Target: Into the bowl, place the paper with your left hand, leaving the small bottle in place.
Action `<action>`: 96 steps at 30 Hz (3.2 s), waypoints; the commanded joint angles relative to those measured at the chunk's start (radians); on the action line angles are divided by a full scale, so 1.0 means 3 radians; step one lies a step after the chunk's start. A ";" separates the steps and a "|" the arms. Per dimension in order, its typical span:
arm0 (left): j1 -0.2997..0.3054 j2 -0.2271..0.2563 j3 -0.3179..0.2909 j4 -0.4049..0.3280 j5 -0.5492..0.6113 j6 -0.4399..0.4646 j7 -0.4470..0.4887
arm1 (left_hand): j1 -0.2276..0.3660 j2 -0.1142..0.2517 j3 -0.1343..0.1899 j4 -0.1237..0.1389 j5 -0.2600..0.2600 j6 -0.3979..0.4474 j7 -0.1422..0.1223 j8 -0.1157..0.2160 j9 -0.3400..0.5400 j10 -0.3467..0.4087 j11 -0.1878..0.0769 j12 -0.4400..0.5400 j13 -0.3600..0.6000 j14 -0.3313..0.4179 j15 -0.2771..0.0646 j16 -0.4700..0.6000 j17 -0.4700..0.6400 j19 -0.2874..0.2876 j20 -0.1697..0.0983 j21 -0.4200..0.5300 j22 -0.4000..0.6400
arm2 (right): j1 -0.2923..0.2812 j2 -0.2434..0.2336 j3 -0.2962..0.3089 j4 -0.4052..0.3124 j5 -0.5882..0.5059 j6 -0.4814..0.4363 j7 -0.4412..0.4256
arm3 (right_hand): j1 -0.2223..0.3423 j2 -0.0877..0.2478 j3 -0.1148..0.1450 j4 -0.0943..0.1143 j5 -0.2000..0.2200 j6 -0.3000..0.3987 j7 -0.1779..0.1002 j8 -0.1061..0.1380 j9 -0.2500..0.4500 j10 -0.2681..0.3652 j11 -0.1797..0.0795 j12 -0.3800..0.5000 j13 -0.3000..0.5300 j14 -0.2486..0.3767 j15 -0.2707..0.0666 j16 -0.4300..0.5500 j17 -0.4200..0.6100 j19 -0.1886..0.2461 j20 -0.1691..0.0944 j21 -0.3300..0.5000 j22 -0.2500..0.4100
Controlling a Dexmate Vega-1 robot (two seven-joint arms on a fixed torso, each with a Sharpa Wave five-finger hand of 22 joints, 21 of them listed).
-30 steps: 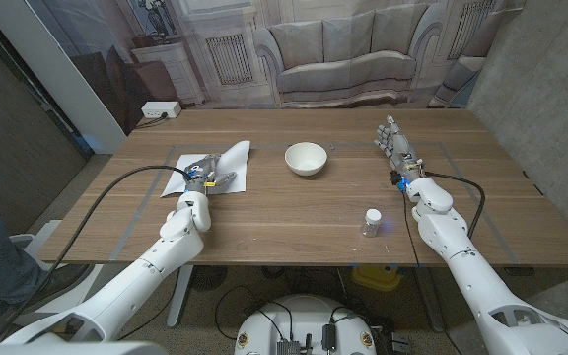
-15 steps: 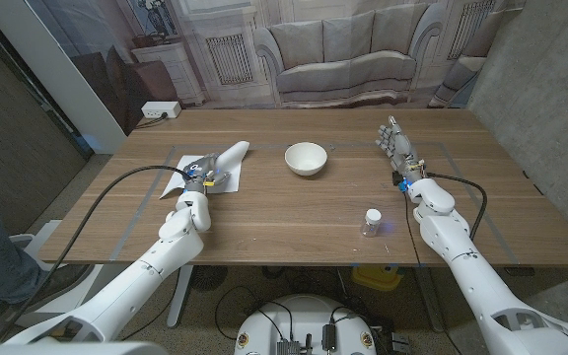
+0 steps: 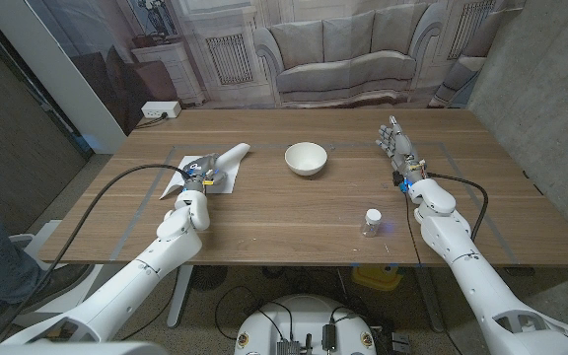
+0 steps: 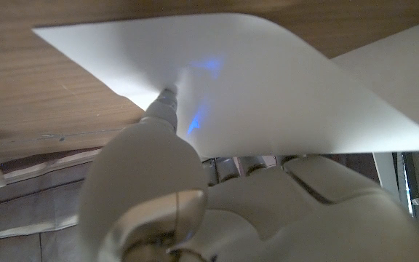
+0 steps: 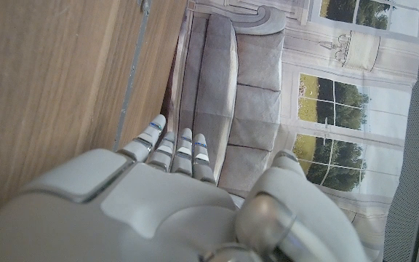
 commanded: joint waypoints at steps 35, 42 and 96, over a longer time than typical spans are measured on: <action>0.0165 0.0192 -0.0218 -0.0562 0.0053 0.0101 -0.0014 | 0.0110 0.0030 0.0053 0.0059 -0.0135 0.0245 -0.0005 0.0064 0.0018 0.0208 -0.0009 0.0037 0.0016 0.0186 -0.0213 0.0026 0.0014 0.0290 -0.0239 -0.0066 0.0011 | -0.0114 -0.0025 0.0012 -0.0203 0.0028 -0.0012 -0.0040 | 0.0005 0.0023 0.0003 -0.0023 -0.0010 0.0022 0.0005 -0.0009 0.0012 0.0031 -0.0003 0.0002 0.0006 0.0001 -0.0004 -0.0021 0.0006 0.0046 -0.0084 -0.0051 0.0021; 0.0183 0.0204 -0.0263 -0.0615 -0.0004 0.0061 -0.0024 | 0.0099 0.0040 0.0054 0.0080 -0.0153 0.0248 -0.0013 0.0057 0.0017 0.0217 -0.0028 0.0031 0.0016 0.0185 -0.0208 0.0019 0.0016 0.0277 -0.0224 -0.0083 0.0012 | -0.0131 -0.0036 0.0002 -0.0223 0.0016 -0.0005 -0.0042 | 0.0005 0.0025 0.0001 -0.0024 -0.0011 0.0025 0.0005 -0.0008 0.0012 0.0030 -0.0001 0.0001 0.0006 -0.0001 -0.0001 -0.0022 0.0006 0.0048 -0.0081 -0.0058 0.0022; 0.0111 0.0513 -0.0279 -0.0871 -0.0142 -0.0430 -0.0010 | -0.0097 0.0038 0.0004 0.0241 -0.0259 0.0320 -0.0073 0.0022 0.0013 0.0267 -0.0064 -0.0016 0.0014 0.0188 -0.0250 -0.0027 0.0014 0.0186 -0.0213 -0.0192 0.0016 | -0.0245 -0.0036 0.0005 -0.0337 0.0021 -0.0009 -0.0119 | 0.0006 0.0040 -0.0010 -0.0038 -0.0013 0.0023 0.0009 -0.0010 0.0011 0.0030 0.0002 -0.0001 0.0006 0.0000 -0.0004 -0.0023 0.0005 0.0073 -0.0082 -0.0117 0.0024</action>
